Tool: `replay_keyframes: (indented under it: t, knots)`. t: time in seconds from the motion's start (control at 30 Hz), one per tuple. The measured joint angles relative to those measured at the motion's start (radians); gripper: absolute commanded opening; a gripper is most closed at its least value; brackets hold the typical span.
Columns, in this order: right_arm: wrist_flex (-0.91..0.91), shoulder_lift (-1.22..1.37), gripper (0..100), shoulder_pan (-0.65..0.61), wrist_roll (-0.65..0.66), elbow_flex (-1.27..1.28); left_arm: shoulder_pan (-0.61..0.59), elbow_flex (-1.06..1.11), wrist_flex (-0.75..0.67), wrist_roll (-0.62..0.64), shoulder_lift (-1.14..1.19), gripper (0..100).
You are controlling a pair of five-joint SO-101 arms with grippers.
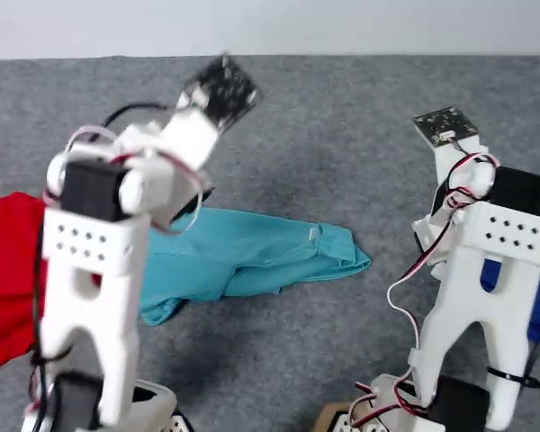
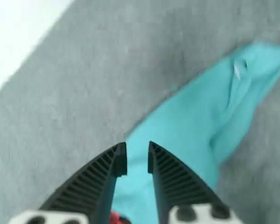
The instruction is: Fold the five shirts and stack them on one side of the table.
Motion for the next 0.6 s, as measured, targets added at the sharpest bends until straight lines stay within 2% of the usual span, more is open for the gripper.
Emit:
replay_keyframes:
  t: [0.2, 0.37, 0.6]
  knots:
    - [0.0, 0.0, 20.0, 0.0, 0.0, 0.0, -0.107, 0.388, 0.0, -0.166, -0.212, 14]
    - [0.0, 0.0, 20.1, 0.0, -0.006, 0.023, -0.219, 0.671, -0.002, -0.313, -0.256, 14]
    - [0.0, 0.0, 20.0, 0.0, -0.057, 0.101, -0.376, 0.922, -0.169, -0.485, -0.256, 14]
